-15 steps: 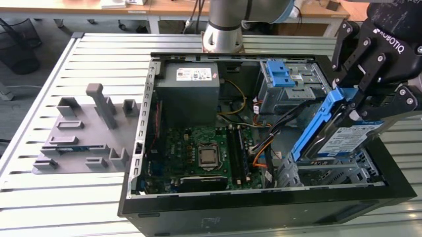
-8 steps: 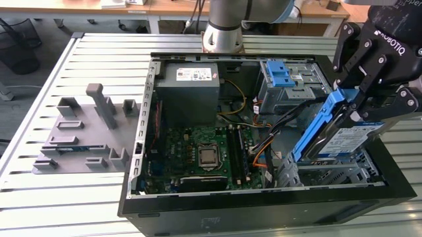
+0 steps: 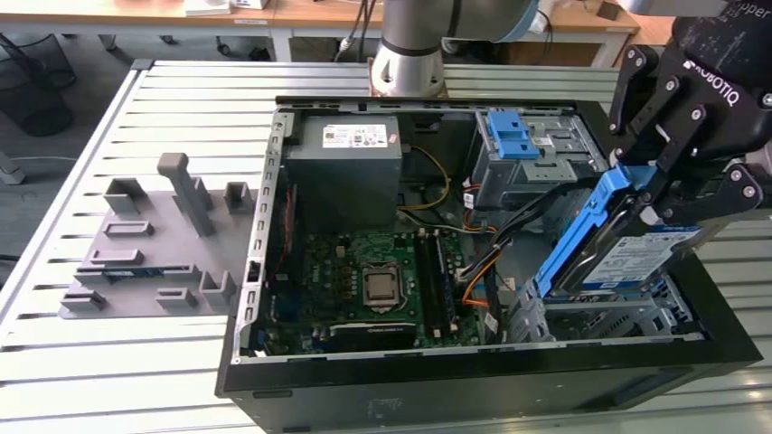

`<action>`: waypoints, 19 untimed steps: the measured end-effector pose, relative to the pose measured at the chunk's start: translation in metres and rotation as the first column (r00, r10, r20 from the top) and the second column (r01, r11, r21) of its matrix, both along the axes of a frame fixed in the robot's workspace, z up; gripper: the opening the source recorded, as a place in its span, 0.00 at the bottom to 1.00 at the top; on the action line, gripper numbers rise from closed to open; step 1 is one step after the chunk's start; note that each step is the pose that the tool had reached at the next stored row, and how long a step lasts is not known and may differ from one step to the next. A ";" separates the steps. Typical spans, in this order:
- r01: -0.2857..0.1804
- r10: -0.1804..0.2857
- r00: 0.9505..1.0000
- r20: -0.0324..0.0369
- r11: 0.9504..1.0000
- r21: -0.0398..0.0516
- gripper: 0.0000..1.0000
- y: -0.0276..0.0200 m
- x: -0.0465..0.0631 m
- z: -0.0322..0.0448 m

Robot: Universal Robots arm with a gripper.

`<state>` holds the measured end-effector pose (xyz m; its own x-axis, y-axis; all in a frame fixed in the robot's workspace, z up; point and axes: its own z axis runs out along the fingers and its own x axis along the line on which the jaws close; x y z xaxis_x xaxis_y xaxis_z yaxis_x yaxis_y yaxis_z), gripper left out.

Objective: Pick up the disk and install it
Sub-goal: 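Insert the disk into the insertion slot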

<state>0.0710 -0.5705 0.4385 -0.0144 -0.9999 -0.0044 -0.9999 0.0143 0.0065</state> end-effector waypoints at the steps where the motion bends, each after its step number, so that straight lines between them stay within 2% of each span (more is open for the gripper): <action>1: 0.000 0.000 1.000 0.000 1.000 0.000 0.36 0.0000 0.000 -0.0005; 19: 0.003 -0.003 1.000 0.000 1.000 0.000 0.36 0.0000 0.001 -0.0097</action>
<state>0.0717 -0.5705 0.4288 -0.0171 -0.9998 -0.0043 -0.9998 0.0170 0.0065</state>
